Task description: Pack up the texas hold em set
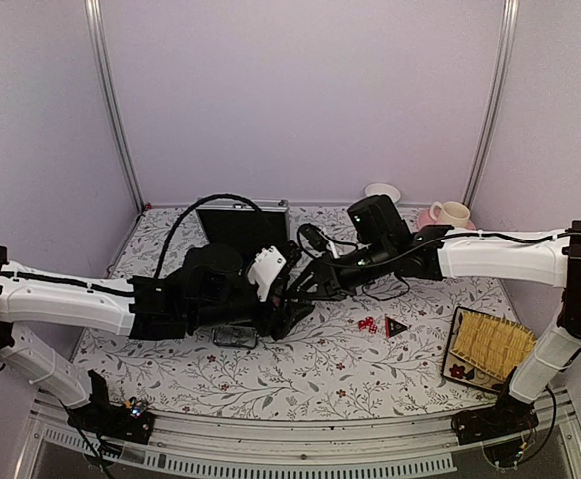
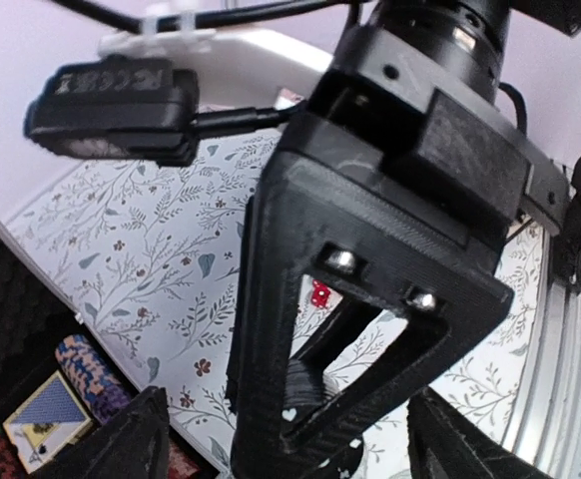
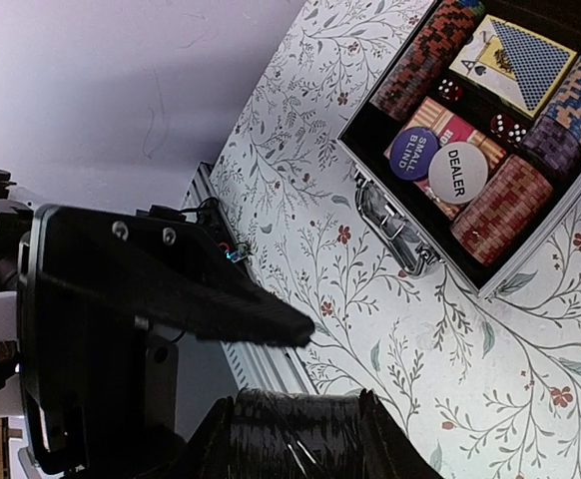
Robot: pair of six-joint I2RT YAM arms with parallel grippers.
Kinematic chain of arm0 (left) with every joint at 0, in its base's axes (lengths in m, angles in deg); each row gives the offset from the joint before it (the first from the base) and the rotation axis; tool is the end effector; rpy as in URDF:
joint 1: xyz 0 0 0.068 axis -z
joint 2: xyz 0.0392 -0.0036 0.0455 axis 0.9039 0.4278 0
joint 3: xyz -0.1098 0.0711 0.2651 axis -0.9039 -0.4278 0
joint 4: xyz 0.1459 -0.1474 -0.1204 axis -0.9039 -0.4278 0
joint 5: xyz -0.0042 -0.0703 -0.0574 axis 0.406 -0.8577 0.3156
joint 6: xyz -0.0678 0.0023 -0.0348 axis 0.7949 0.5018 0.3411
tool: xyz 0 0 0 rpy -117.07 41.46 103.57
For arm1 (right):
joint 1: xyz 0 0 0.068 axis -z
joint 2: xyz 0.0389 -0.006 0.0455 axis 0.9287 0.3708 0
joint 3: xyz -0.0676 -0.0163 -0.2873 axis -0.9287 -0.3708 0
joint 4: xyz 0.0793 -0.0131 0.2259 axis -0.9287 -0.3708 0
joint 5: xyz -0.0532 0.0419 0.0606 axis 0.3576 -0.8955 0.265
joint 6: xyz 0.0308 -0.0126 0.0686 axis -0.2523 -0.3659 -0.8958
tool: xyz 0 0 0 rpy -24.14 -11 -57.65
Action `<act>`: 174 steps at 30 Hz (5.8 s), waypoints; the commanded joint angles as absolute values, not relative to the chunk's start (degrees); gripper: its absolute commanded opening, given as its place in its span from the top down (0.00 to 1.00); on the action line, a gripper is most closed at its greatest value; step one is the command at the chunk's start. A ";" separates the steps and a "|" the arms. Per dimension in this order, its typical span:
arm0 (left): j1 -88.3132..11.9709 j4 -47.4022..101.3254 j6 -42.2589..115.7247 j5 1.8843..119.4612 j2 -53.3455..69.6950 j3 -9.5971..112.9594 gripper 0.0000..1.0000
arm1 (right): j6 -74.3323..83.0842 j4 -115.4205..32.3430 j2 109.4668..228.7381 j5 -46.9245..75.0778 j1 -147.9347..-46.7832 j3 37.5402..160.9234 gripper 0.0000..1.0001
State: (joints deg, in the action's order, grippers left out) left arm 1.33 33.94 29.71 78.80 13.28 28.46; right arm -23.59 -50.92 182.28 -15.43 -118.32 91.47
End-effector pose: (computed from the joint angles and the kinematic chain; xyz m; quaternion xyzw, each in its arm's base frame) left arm 0.1403 -0.2880 0.2795 0.3821 0.7365 -0.2614 0.4933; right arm 0.2060 0.3071 0.2810 -0.2551 0.8193 0.4984 0.1239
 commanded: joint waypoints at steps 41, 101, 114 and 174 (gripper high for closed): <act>-34.66 29.34 65.21 53.93 11.00 8.21 0.04 | -20.93 -47.45 178.08 -0.13 -110.01 83.65 0.86; -34.08 10.52 52.52 59.15 5.19 32.60 0.03 | -49.49 -62.08 187.26 31.17 -119.82 94.51 0.87; -44.48 3.65 34.74 78.81 1.80 41.51 0.03 | -58.71 -72.91 200.74 39.11 -122.02 109.32 0.85; -44.28 5.08 31.15 86.93 2.02 37.60 0.03 | -60.33 -76.06 210.05 43.60 -120.74 116.41 0.43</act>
